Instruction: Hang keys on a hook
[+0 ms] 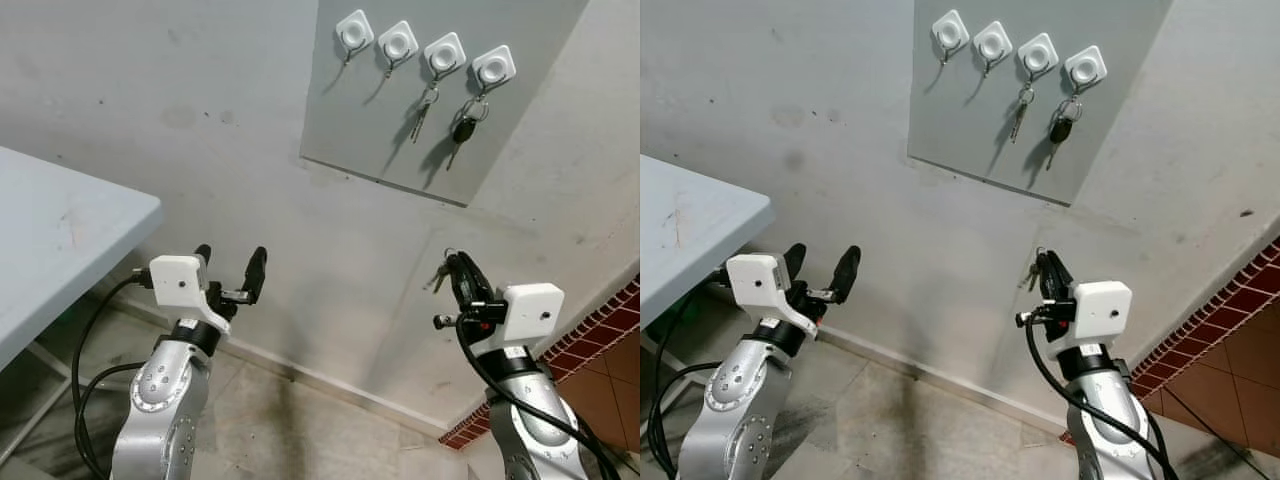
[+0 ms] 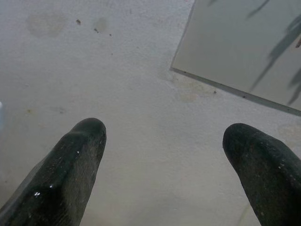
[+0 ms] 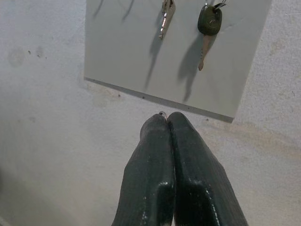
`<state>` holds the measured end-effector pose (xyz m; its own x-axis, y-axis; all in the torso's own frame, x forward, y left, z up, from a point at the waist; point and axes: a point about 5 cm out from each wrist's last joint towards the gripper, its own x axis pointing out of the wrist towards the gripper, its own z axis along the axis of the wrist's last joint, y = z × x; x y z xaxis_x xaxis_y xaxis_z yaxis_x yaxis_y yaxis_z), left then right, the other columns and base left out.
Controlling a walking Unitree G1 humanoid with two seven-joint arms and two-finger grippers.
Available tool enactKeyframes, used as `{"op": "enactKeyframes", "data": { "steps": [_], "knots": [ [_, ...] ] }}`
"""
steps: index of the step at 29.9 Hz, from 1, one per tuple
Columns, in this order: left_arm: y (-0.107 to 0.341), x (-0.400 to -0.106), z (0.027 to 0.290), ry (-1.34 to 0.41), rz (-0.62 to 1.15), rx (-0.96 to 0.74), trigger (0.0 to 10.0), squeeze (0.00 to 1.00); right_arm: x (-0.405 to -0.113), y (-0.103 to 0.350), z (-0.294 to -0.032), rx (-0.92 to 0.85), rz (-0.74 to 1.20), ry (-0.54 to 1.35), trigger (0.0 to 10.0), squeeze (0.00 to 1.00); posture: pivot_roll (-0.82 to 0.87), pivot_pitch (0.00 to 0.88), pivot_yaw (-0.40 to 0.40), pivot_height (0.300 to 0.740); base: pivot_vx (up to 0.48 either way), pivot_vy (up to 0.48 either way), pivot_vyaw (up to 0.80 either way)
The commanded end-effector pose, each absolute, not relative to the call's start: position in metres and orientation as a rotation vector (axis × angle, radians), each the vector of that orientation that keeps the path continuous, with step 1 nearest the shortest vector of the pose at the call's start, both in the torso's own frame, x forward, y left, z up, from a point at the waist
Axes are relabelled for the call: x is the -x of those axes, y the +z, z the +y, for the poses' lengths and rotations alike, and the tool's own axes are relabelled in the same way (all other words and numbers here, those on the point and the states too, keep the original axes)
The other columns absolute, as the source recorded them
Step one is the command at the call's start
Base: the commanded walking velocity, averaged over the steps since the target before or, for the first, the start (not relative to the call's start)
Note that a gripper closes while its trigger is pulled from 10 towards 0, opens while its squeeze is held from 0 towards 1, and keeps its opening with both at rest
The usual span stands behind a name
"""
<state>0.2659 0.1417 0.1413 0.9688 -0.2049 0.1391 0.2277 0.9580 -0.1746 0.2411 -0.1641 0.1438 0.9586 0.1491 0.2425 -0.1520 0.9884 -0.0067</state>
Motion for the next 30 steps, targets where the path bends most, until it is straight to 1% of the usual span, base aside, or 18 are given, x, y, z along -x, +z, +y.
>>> {"op": "enactKeyframes", "data": {
  "steps": [1,8,30],
  "knots": [
    [0.1404,-0.2676,0.1405,-0.235,-0.117,0.199,10.0,0.00,-0.2416,0.1420,-0.1671,-0.003,-0.244,0.134,10.0,0.00,0.04,0.035,-0.079,0.740,0.000,0.000,0.00],
    [0.1421,-0.2699,0.1397,-0.236,-0.123,0.209,10.0,0.00,-0.2425,0.1422,-0.1643,-0.010,-0.247,0.143,10.0,0.00,0.04,0.031,-0.079,0.740,0.270,0.000,0.00],
    [0.1436,-0.2740,0.1378,-0.243,-0.122,0.219,10.0,0.00,-0.2486,0.1423,-0.1598,-0.017,-0.261,0.150,10.0,0.00,0.05,0.026,-0.069,0.740,0.480,0.000,0.00]
  ]
}}
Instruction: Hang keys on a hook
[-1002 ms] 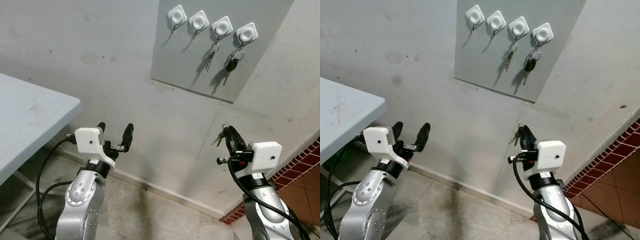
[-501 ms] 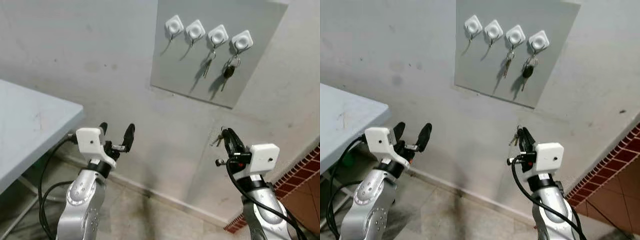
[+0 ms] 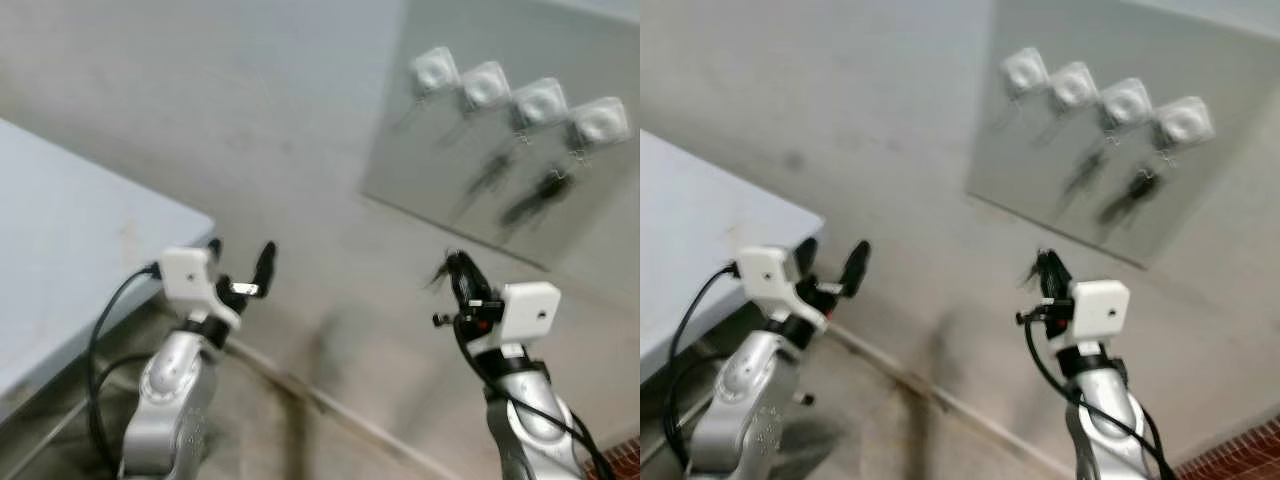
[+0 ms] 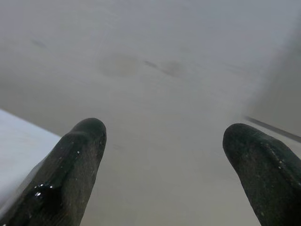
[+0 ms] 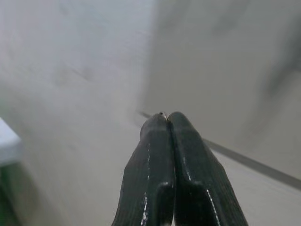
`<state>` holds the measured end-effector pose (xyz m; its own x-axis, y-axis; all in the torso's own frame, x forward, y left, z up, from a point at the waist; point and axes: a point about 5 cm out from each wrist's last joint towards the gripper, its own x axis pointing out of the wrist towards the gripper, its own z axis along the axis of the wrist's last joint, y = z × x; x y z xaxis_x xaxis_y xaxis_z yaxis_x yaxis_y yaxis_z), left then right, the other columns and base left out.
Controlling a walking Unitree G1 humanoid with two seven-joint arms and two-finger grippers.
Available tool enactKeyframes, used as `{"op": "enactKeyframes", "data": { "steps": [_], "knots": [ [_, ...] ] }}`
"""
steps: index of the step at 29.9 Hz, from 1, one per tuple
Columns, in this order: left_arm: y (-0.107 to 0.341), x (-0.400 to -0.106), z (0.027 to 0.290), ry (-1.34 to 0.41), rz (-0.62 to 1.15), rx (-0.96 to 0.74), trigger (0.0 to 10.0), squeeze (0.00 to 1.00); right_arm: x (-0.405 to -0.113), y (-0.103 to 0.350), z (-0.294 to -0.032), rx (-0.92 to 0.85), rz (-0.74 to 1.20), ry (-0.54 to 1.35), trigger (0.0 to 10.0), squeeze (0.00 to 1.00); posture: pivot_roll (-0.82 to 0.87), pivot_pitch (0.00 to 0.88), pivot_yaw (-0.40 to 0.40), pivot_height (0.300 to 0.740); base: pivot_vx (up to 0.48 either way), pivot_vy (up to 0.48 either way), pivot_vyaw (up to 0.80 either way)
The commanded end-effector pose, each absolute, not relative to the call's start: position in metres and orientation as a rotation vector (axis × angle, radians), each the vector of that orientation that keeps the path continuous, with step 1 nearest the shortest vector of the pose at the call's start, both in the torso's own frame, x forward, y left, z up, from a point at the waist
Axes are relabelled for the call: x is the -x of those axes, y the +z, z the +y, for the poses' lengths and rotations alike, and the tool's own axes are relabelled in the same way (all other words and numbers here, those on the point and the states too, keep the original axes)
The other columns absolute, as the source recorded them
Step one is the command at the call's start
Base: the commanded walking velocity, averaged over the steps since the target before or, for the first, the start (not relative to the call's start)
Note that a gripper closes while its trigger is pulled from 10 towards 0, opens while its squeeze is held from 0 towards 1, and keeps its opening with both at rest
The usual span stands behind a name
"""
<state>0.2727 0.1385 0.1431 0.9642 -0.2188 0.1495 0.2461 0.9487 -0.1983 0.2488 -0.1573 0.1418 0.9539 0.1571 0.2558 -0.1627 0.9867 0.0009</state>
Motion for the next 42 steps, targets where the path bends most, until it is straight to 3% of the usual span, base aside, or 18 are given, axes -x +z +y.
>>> {"op": "enactKeyframes", "data": {
  "steps": [1,18,27,42],
  "knots": [
    [0.144,-0.274,0.137,-0.243,-0.121,0.220,10.0,0.00,-0.249,0.142,-0.160,-0.017,-0.262,0.149,10.0,0.00,0.05,0.026,-0.069,0.740,0.480,0.000,0.00],
    [0.141,-0.277,0.131,-0.228,-0.096,0.155,10.0,0.00,-0.257,0.145,-0.155,-0.014,-0.269,0.181,10.0,0.00,0.05,0.021,-0.073,0.740,0.087,0.000,0.00],
    [0.145,-0.280,0.107,-0.374,-0.113,0.117,10.0,0.00,-0.266,0.154,-0.148,0.004,-0.301,0.259,10.0,0.00,0.04,0.006,-0.068,0.740,0.000,0.000,0.00],
    [0.152,-0.303,0.097,-0.435,-0.137,0.064,10.0,0.00,-0.267,0.157,-0.146,0.007,-0.340,0.222,10.0,0.00,-0.04,0.000,0.029,0.740,0.000,0.000,0.00]
  ]
}}
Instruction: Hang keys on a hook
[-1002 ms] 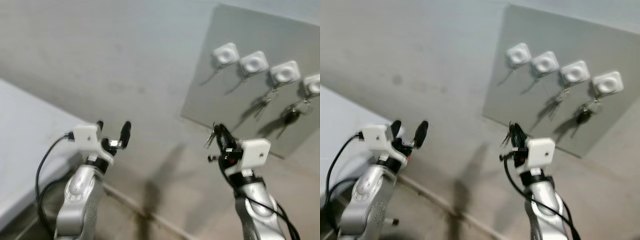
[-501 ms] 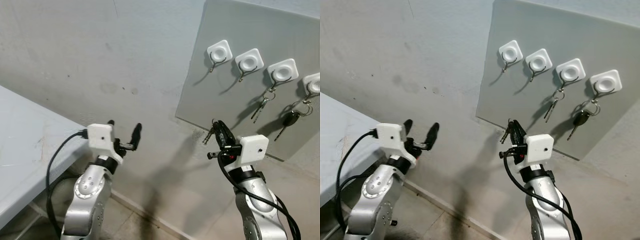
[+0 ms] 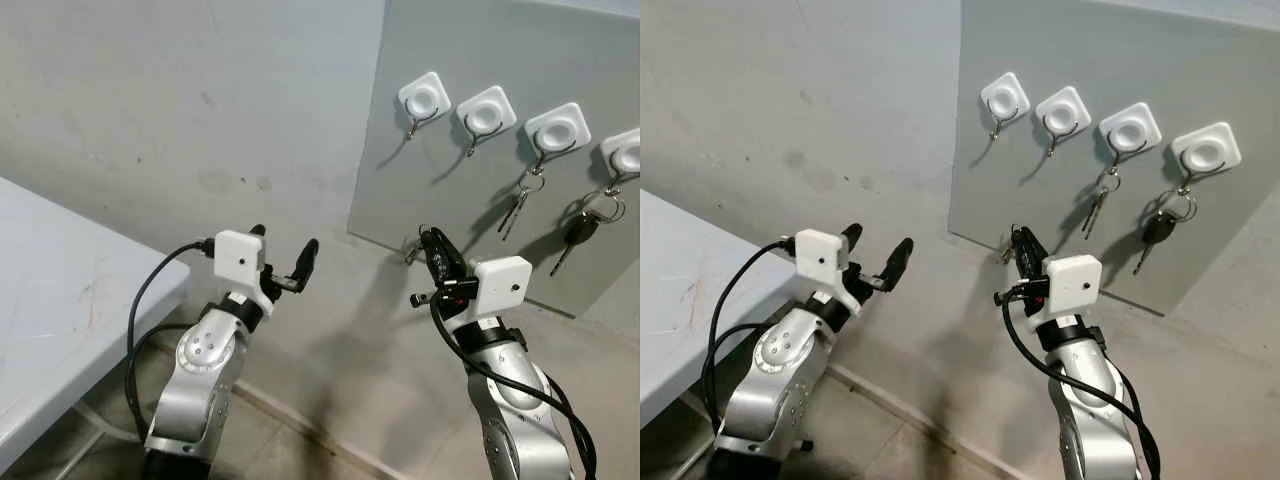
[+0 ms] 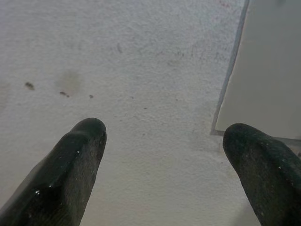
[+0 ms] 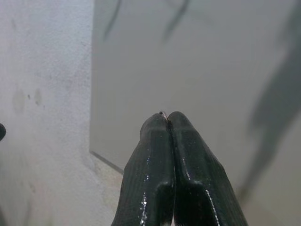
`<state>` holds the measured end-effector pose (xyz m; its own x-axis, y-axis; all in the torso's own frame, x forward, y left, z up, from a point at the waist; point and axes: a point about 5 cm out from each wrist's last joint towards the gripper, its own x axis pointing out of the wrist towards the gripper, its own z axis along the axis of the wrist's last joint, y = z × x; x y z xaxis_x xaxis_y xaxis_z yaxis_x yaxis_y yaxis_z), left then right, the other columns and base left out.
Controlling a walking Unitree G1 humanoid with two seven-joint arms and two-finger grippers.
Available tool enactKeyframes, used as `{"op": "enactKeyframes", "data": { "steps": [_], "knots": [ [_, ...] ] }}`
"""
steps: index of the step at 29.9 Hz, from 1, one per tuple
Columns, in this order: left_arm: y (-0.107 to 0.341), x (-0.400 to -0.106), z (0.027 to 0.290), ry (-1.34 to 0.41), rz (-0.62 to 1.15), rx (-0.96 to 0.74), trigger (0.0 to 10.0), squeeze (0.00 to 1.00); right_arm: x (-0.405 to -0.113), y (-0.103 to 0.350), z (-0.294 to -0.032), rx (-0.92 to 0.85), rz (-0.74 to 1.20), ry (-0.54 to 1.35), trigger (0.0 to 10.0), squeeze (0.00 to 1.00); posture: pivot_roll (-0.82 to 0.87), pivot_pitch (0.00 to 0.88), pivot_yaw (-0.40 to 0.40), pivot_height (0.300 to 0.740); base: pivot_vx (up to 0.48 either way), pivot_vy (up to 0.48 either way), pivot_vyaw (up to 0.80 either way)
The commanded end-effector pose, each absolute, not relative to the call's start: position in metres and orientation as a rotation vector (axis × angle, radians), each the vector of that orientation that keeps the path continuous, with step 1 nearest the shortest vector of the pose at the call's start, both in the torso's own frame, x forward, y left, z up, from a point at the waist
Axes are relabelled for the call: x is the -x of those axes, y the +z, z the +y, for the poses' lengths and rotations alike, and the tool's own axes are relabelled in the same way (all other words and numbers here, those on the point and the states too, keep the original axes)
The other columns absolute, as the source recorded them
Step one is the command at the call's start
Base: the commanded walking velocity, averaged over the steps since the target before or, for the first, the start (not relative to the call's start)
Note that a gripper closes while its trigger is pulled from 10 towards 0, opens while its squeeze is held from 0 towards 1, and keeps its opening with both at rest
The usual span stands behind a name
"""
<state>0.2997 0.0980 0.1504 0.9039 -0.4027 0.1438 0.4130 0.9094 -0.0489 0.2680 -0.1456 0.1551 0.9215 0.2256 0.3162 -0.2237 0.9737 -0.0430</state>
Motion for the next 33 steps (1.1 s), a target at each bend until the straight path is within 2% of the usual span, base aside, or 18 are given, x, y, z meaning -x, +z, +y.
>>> {"op": "enactKeyframes", "data": {
  "steps": [1,16,25,33],
  "knots": [
    [0.154,-0.305,0.095,-0.446,-0.146,0.061,10.0,0.00,-0.267,0.157,-0.146,0.005,-0.343,0.218,10.0,0.00,-0.04,0.000,0.031,0.740,0.000,0.000,0.00],
    [0.173,-0.302,0.069,-0.611,-0.205,0.084,10.0,0.00,-0.280,0.199,-0.126,-0.101,-0.466,0.300,10.0,0.00,-0.02,0.000,-0.001,0.740,0.000,0.000,0.00],
    [0.189,-0.296,0.062,-0.668,-0.273,0.077,10.0,0.00,-0.285,0.216,-0.122,-0.130,-0.513,0.342,10.0,0.00,0.00,0.000,-0.024,0.740,0.000,0.000,0.00],
    [0.196,-0.294,0.061,-0.682,-0.289,0.076,10.0,0.00,-0.277,0.217,-0.130,-0.156,-0.528,0.351,10.0,0.00,-0.01,0.000,-0.015,0.740,0.000,0.000,0.00]
  ]
}}
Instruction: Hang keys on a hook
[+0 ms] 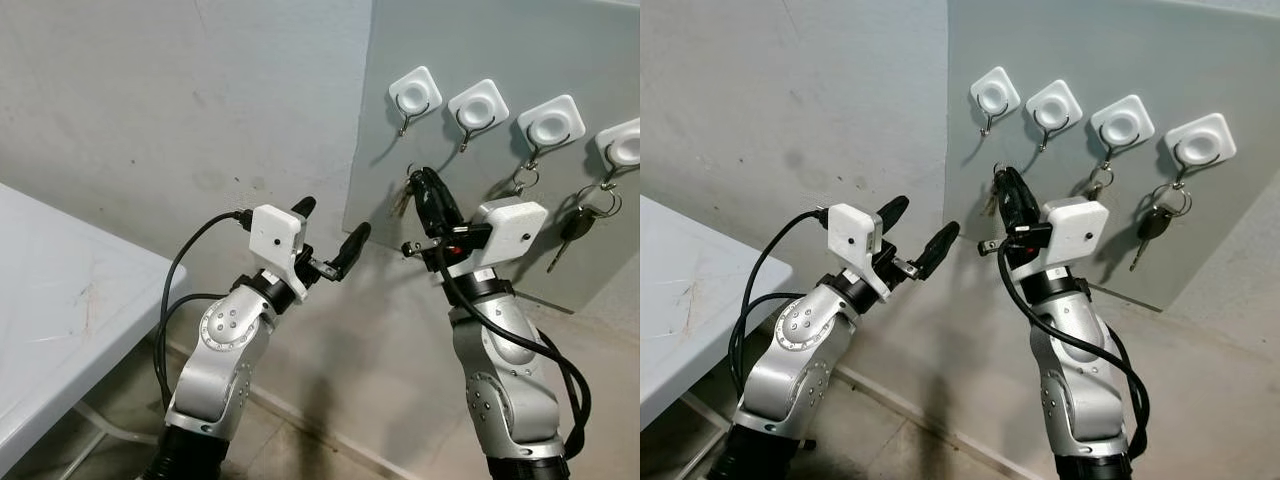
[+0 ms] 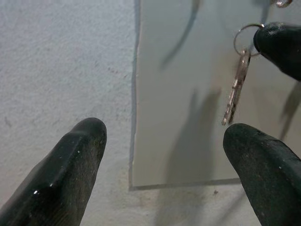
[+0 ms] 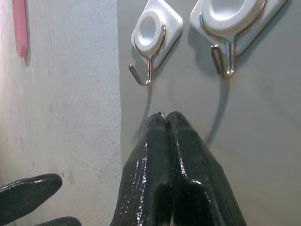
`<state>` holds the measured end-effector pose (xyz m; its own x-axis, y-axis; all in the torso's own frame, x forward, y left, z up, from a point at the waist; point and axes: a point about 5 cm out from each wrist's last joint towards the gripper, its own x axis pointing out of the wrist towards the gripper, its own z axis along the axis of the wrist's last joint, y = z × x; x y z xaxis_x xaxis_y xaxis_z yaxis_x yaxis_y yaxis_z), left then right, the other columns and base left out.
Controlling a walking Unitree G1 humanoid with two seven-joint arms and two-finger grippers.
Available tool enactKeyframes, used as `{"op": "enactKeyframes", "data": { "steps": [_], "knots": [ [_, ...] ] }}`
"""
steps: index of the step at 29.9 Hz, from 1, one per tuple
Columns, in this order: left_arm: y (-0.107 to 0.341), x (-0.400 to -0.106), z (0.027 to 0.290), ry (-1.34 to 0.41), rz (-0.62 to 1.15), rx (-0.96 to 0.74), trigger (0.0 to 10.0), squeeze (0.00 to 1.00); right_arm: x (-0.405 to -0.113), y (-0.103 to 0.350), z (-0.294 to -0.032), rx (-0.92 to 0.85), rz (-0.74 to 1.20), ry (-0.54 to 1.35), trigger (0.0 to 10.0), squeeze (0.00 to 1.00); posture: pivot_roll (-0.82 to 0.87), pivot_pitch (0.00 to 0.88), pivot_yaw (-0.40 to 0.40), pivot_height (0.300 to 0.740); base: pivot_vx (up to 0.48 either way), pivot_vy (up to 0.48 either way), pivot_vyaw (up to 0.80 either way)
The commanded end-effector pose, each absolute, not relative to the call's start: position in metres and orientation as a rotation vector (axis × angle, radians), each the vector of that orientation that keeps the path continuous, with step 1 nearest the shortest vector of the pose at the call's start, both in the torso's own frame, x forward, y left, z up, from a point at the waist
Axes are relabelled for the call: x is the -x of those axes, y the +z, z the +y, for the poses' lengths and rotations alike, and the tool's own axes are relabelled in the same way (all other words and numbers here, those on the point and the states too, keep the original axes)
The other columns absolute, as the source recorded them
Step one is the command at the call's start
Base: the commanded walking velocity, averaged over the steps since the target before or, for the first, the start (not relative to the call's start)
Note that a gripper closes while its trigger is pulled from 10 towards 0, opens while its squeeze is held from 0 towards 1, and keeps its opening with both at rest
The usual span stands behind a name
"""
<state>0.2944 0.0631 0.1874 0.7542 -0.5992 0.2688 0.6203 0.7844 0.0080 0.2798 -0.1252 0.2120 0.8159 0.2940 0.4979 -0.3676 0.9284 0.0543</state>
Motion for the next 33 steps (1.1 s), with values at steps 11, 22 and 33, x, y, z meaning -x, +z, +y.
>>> {"op": "enactKeyframes", "data": {
  "steps": [11,22,33],
  "knots": [
    [0.201,-0.298,0.058,-0.730,-0.304,0.049,10.0,0.00,-0.263,0.225,-0.140,-0.184,-0.590,0.338,10.0,0.00,-0.03,0.000,0.021,0.740,0.000,0.000,0.00],
    [0.203,-0.295,0.053,-0.773,-0.314,0.043,10.0,0.00,-0.264,0.236,-0.143,-0.241,-0.634,0.316,10.0,0.00,-0.03,0.000,0.021,0.740,0.000,0.000,0.00],
    [0.203,-0.294,0.051,-0.783,-0.315,0.047,10.0,0.00,-0.265,0.241,-0.142,-0.268,-0.649,0.317,10.0,0.00,-0.03,0.000,0.020,0.740,0.000,0.000,0.00]
  ]
}}
